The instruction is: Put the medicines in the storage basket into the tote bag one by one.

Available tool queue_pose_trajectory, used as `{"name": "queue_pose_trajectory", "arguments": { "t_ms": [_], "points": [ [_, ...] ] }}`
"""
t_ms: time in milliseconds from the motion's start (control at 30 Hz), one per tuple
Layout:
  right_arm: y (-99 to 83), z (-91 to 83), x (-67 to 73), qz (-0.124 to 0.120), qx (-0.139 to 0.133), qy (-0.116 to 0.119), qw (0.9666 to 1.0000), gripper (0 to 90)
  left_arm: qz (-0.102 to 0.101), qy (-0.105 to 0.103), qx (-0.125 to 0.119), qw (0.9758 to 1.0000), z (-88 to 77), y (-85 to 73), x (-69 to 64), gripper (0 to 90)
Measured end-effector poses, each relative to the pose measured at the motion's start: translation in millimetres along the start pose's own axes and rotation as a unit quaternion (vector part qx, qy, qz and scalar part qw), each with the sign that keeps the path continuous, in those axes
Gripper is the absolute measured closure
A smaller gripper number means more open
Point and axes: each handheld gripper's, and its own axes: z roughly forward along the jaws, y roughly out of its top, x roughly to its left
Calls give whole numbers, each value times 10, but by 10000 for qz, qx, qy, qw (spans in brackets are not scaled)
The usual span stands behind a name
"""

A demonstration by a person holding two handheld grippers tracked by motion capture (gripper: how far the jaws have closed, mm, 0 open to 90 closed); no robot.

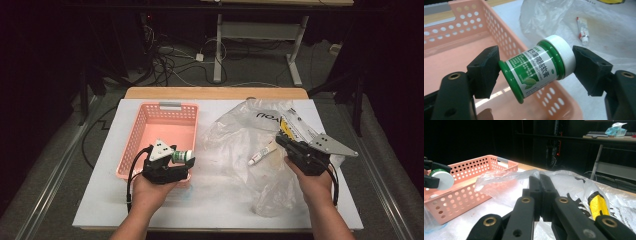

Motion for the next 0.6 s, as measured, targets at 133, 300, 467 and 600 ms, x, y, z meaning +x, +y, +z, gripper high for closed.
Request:
{"name": "queue_pose_trajectory", "arguments": {
  "t_ms": [133, 300, 467, 600],
  "points": [
    [2, 5, -1, -18, -1, 4, 10000, 900, 69, -149, -42, 9999, 5, 32, -88, 246],
    [5, -4, -7, 4, -13, 2, 10000, 900, 191, -310, -64, 9993, 37, 80, -222, 246],
    [11, -11, -2, -1, -26, 12, 10000, 900, 357, -441, -10, 9984, 109, 129, -354, 246],
    [8, -2, 12, 4, -8, 25, 10000, 900, 416, -508, 1, 9978, 180, 183, -423, 246]
  ]
}}
